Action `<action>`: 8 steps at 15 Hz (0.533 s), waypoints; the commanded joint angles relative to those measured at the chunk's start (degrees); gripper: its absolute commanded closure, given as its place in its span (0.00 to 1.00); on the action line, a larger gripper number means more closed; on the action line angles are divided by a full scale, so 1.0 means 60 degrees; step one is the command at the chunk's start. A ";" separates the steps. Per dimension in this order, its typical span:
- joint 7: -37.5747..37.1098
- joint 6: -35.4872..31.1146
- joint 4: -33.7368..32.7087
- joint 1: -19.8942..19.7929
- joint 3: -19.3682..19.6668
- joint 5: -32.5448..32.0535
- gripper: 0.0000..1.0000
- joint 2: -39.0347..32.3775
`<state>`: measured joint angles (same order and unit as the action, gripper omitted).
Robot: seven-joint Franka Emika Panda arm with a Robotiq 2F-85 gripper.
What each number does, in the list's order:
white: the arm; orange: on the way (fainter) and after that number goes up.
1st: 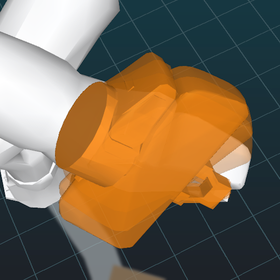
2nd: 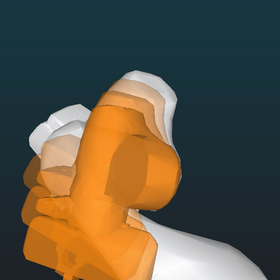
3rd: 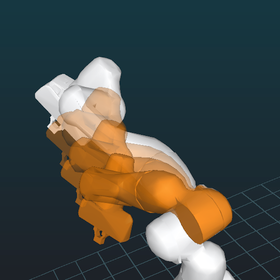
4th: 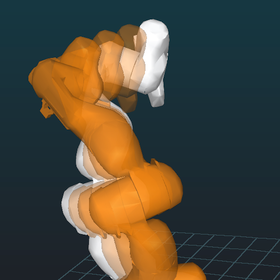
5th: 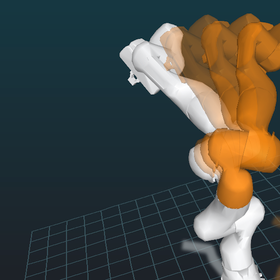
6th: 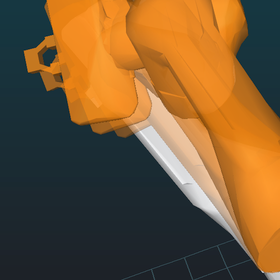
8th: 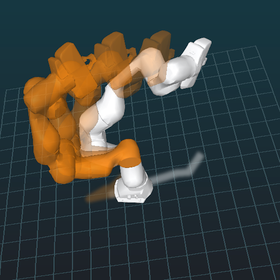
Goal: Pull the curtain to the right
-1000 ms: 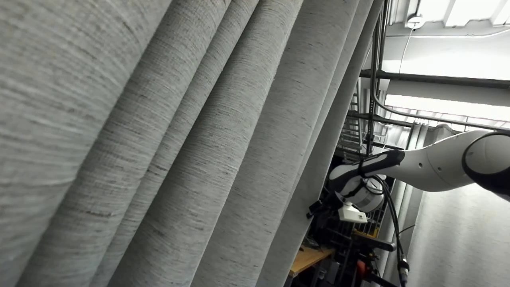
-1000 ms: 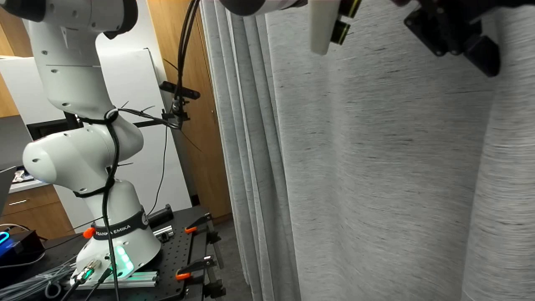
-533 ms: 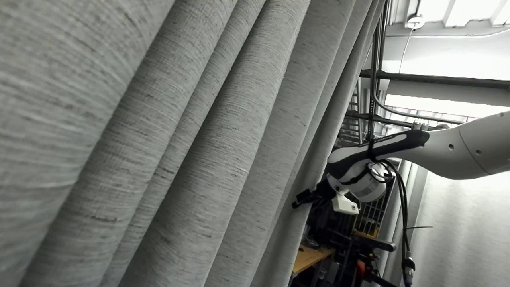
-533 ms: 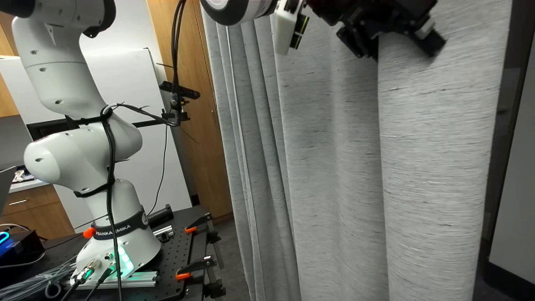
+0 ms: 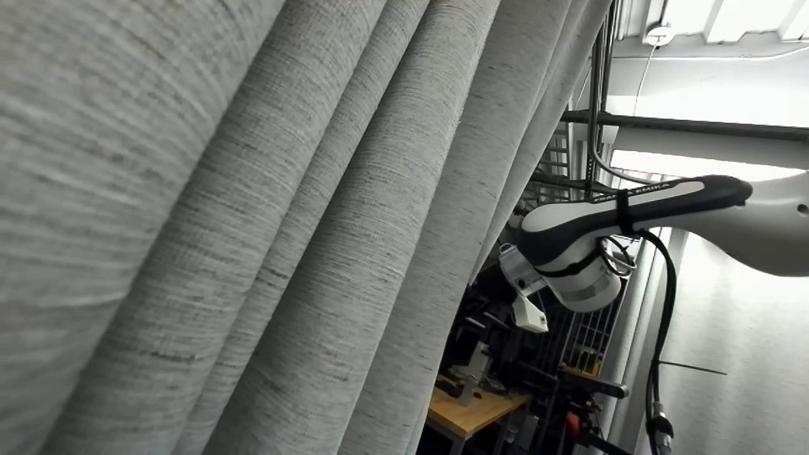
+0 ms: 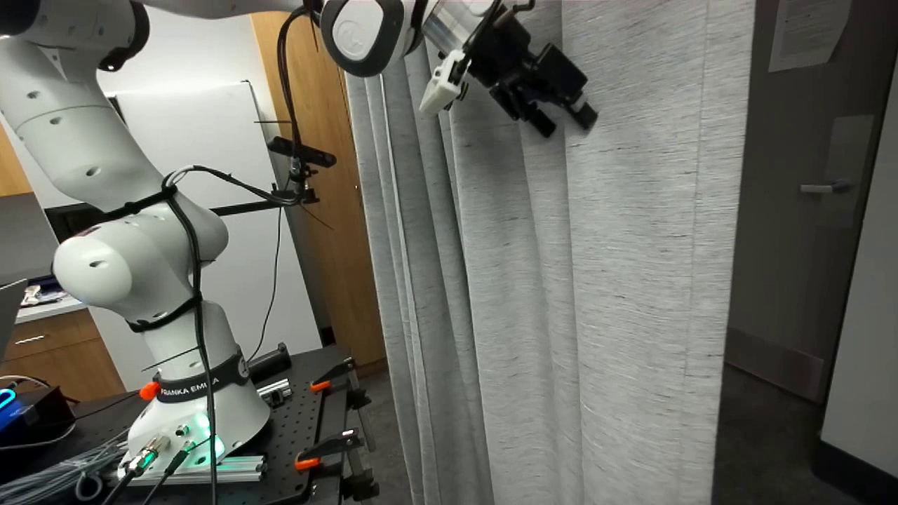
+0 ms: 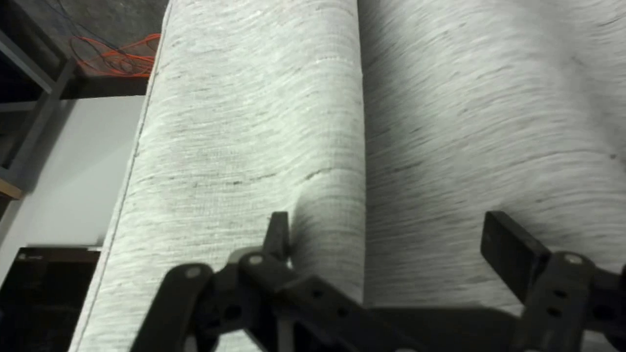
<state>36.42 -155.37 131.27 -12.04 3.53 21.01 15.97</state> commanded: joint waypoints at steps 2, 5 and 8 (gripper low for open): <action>-0.1335 0.0321 0.1204 0.0969 0.0314 -0.1365 0.00 0.1370; -0.2158 0.0373 0.1713 0.1246 0.0302 -0.2131 0.00 0.1961; -0.2540 0.0455 0.2068 0.1518 0.0320 -0.2473 0.00 0.2503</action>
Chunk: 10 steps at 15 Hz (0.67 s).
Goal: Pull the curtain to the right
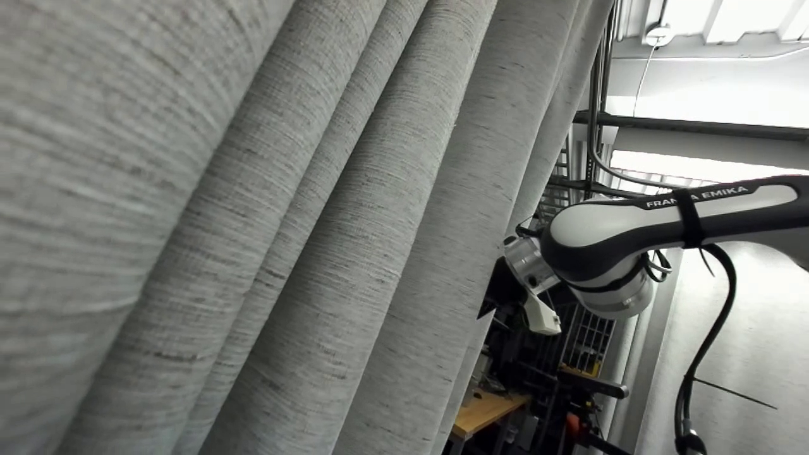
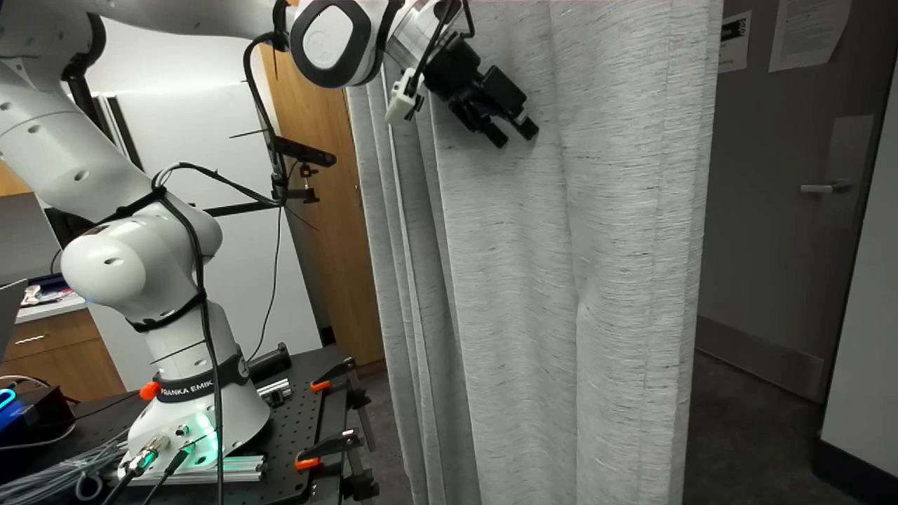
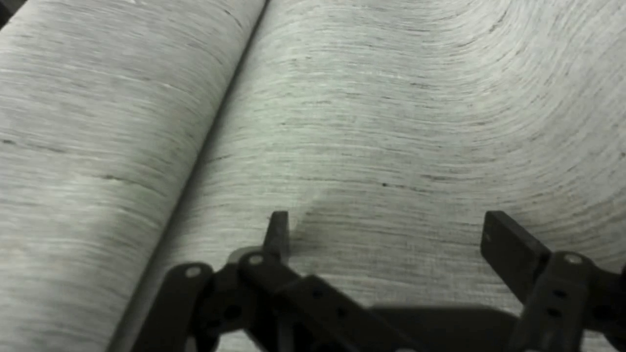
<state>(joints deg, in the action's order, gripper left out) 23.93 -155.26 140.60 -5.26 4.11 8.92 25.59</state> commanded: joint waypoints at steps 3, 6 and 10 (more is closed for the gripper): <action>-0.0687 0.0494 0.0725 0.0492 0.0203 -0.0798 0.00 0.1250; -0.0728 0.0152 0.0553 0.0613 0.0294 -0.0953 0.00 0.0872; -0.0727 0.0165 0.0575 0.0650 0.0350 -0.1004 0.00 0.0844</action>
